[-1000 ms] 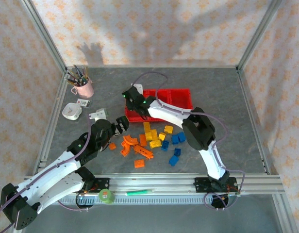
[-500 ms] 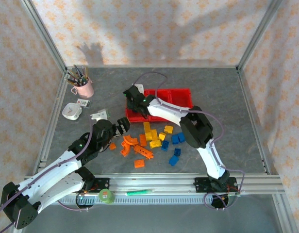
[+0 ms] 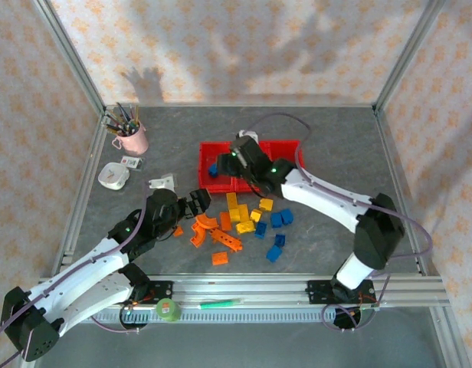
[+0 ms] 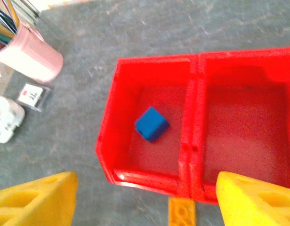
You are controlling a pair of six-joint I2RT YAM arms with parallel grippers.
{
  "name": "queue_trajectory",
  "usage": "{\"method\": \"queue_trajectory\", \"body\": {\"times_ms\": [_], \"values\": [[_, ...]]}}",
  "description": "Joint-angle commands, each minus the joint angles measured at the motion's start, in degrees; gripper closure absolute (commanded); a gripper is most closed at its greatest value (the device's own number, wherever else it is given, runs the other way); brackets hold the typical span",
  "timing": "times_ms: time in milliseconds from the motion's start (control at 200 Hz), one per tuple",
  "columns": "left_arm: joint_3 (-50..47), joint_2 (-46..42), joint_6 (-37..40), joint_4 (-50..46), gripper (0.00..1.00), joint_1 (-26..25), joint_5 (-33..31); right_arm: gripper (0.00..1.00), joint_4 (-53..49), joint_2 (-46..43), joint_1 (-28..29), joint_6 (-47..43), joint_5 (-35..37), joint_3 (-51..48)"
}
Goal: Sort the legos into containers by color
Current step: Pick up the lego from the bottom-center of the table.
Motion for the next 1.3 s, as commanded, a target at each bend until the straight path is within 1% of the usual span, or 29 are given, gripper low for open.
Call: {"method": "queue_trajectory", "body": {"times_ms": [0,185,410,511,666,721,826,946,1001,1176,1291], "values": [[-0.1,0.3,-0.1,3.3,0.01,-2.3,1.3,0.2,-3.5,-5.5,-0.6,3.1,2.6,-6.2],[-1.8,1.8,-1.8,8.7,0.01,-8.1,-0.2,0.14,-6.2,-13.9,-2.2,8.9,3.7,-17.3],[-3.4,5.1,-3.6,14.1,0.01,-12.7,-1.4,0.1,-8.8,-20.7,-2.7,18.8,7.6,-27.4],[-3.5,6.1,-3.8,15.9,0.01,-14.2,-2.2,0.08,-8.0,-21.8,-2.8,23.5,9.9,-31.7],[-3.5,7.3,-4.1,17.5,0.01,-14.9,-2.5,0.08,-9.0,-21.9,-3.0,29.5,13.8,-34.6],[-3.4,7.6,-4.2,18.0,0.01,-15.2,-2.4,0.08,-8.0,-22.7,-3.4,31.2,14.1,-36.2],[-3.2,8.4,-4.3,19.2,0.01,-15.4,-2.1,0.1,-5.0,-23.3,-4.2,32.4,13.4,-38.5],[-2.6,9.3,-4.2,19.9,0.01,-15.8,-1.7,0.16,-3.1,-22.6,-6.2,33.1,12.3,-39.6],[-2.2,9.8,-4.0,19.9,0.01,-15.9,-1.6,0.18,-1.3,-22.0,-6.6,32.4,10.6,-40.0],[-1.7,11.1,-4.0,19.8,0.01,-16.1,-1.3,0.2,0.6,-18.8,-7.2,29.5,8.2,-39.3],[-1.6,11.7,-4.0,20.2,0.01,-16.2,-1.1,0.2,2.3,-16.8,-7.3,28.6,5.9,-39.3]]}}
